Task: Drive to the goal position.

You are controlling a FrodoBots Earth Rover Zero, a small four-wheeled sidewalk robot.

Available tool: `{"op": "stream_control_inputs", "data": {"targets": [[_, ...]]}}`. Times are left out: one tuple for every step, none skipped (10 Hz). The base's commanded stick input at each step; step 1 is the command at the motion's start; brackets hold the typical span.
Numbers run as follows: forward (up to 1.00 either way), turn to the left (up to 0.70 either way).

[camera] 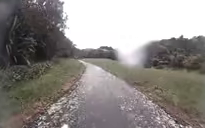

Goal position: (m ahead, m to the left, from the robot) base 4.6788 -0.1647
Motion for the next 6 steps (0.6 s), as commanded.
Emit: {"op": "stream_control_inputs", "data": {"targets": [[0.5, -0.5], [0.5, -0.5], [0.5, -0.5], [0.5, -0.37], [0.5, -0.05], [0.5, 0.0]]}}
